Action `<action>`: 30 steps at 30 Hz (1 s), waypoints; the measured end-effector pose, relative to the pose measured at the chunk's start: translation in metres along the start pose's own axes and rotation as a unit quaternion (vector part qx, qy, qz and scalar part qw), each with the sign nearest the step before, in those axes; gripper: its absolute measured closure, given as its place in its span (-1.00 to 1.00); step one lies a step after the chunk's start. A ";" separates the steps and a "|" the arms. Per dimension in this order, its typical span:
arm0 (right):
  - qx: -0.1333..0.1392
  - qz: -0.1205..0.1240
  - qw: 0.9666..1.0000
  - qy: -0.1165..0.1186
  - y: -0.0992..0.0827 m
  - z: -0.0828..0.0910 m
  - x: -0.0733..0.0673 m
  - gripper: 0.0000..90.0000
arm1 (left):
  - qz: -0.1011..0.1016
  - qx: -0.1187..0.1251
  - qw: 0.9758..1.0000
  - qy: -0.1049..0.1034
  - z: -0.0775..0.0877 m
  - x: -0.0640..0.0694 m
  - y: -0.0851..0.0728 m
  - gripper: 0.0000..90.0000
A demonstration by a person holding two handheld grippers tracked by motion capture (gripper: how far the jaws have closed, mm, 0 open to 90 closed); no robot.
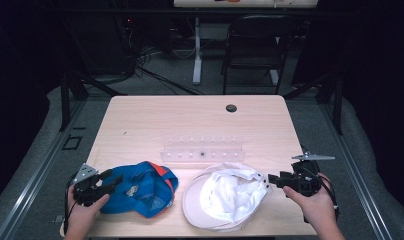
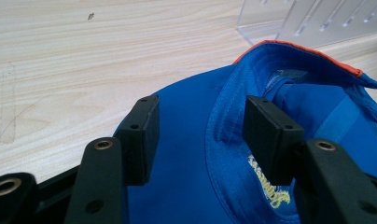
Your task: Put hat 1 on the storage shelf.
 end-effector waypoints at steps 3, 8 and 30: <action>-0.012 -0.006 1.000 0.000 0.005 -0.001 -0.001 0.07 | 0.000 0.001 1.000 0.000 0.000 0.000 0.000 0.05; -0.025 -0.001 1.000 -0.002 0.011 -0.002 -0.005 0.06 | 0.000 0.000 1.000 0.001 0.000 0.000 0.000 0.04; -0.162 0.011 0.987 -0.016 0.027 -0.028 -0.026 0.20 | 0.002 -0.004 1.000 0.000 -0.002 -0.001 -0.001 0.04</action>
Point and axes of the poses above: each handheld gripper's, and its own axes: z roughly backward along the jaws, y roughly out of its top, x roughly to its right, the point moved 1 cm from there along -z, roughly forward along the jaws, and after that the axes turned 14 degrees about x, right-handed, at the moved point
